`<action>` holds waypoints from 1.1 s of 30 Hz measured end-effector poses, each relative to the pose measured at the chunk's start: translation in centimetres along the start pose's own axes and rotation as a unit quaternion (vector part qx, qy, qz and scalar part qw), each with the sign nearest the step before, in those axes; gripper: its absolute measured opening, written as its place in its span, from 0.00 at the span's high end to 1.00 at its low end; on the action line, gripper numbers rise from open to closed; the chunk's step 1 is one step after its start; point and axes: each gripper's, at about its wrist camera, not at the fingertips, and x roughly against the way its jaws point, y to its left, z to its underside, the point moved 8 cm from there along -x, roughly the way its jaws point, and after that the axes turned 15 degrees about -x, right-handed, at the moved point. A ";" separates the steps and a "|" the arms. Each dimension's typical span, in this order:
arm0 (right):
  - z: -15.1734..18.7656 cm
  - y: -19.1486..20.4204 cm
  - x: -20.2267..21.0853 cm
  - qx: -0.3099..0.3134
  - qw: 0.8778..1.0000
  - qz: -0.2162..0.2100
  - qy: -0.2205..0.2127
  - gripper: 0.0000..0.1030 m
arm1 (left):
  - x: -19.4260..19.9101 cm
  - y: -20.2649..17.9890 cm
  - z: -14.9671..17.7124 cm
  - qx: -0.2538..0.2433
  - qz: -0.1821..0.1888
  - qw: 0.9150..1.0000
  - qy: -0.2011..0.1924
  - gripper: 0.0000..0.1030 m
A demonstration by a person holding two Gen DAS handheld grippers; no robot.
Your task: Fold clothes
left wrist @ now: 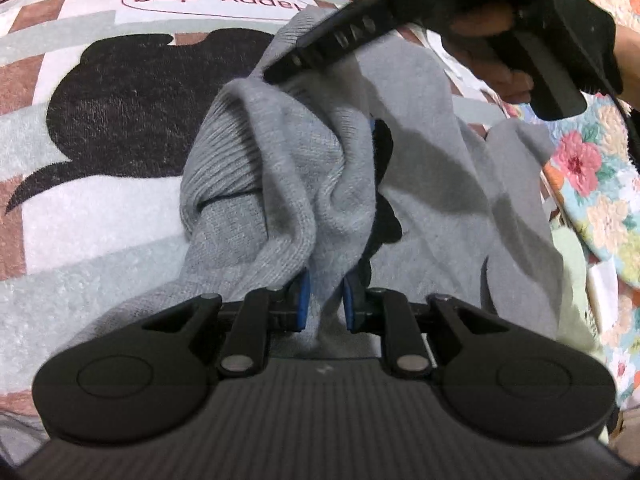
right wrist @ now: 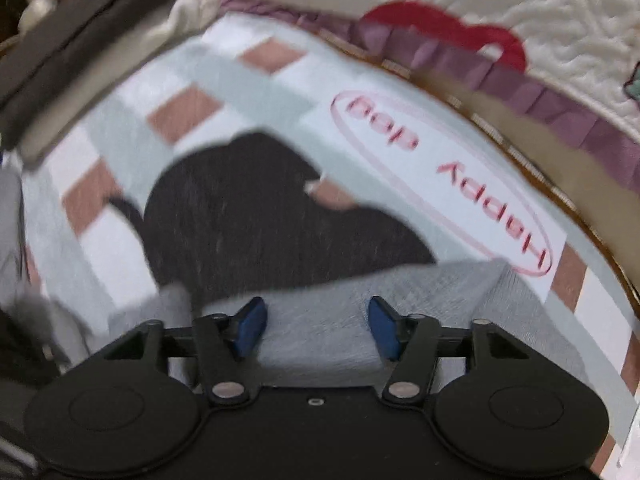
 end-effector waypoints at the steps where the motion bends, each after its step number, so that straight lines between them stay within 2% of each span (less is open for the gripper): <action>1: 0.8 0.0 0.0 0.000 1.000 -0.006 0.006 0.52 | 0.8 -0.4 -0.2 -0.019 0.002 1.000 -0.003 0.83; 3: 2.5 -0.4 0.2 -0.010 1.000 -0.012 0.012 0.60 | 3.1 -1.0 -1.0 -0.038 0.012 0.999 -0.031 0.78; 5: 4.3 -0.7 0.3 -0.010 1.000 -0.009 0.017 0.62 | 5.8 -1.1 -2.1 -0.042 0.022 0.996 -0.075 0.70; 6: 4.8 -0.8 0.4 -0.016 1.000 -0.011 0.008 0.62 | 7.1 -0.8 -2.7 -0.034 0.024 0.994 -0.099 0.62; 7: 5.3 -1.0 0.5 -0.023 1.000 -0.013 -0.002 0.62 | 8.1 -0.3 -3.3 -0.022 0.023 0.992 -0.123 0.59; 10: 6.5 -1.3 0.8 -0.043 0.998 -0.019 -0.029 0.62 | 9.3 1.1 -4.3 0.000 -0.002 0.986 -0.167 0.52; 12: 7.0 -1.2 1.0 -0.049 0.998 -0.023 -0.040 0.62 | 8.2 1.7 -4.4 0.016 -0.002 0.986 -0.167 0.51; 15: 7.7 -0.8 1.2 -0.036 0.998 -0.022 -0.054 0.62 | 4.4 3.0 -4.1 0.089 0.017 0.986 -0.140 0.51; 17: 8.2 -0.4 1.3 -0.015 0.998 -0.016 -0.066 0.62 | 2.7 3.5 -3.9 0.114 0.004 0.987 -0.117 0.51; 19: 8.7 -0.1 1.5 0.006 0.997 -0.010 -0.077 0.62 | 2.1 2.9 -4.2 0.104 -0.020 0.989 -0.106 0.50; 20: 8.9 0.1 1.6 0.017 0.996 -0.007 -0.082 0.62 | 1.9 2.7 -4.4 0.100 -0.029 0.989 -0.106 0.45; 21: 9.2 0.3 1.7 0.028 0.996 -0.004 -0.088 0.69 | 1.7 2.5 -4.8 0.099 -0.035 0.988 -0.109 0.42; 23: 9.7 0.9 1.8 0.059 0.993 0.008 -0.105 0.79 | 0.8 2.4 -5.5 0.102 -0.040 0.988 -0.110 0.42; 28: 10.8 1.4 2.5 0.075 0.991 0.014 -0.115 0.90 | -1.5 2.7 -6.4 0.096 -0.063 0.988 -0.108 0.32; 29: 11.0 1.4 2.7 0.075 0.990 0.014 -0.115 0.97 | -1.6 2.6 -6.4 0.096 -0.065 0.987 -0.111 0.34; 30: 11.2 1.4 2.8 0.076 0.990 0.014 -0.116 0.97 | -1.6 2.6 -6.4 0.095 -0.067 0.987 -0.111 0.40; 31: 11.4 1.5 3.0 0.076 0.990 0.014 -0.117 0.97 | -1.6 2.5 -6.3 0.088 -0.075 0.987 -0.108 0.52; 32: 11.6 1.5 3.1 0.077 0.990 0.015 -0.117 0.97 | -1.5 2.4 -6.1 0.073 -0.090 0.988 -0.100 0.79; 33: 11.7 1.5 3.3 0.074 0.990 0.015 -0.118 0.98 | -1.4 2.3 -5.8 0.064 -0.096 0.989 -0.097 0.86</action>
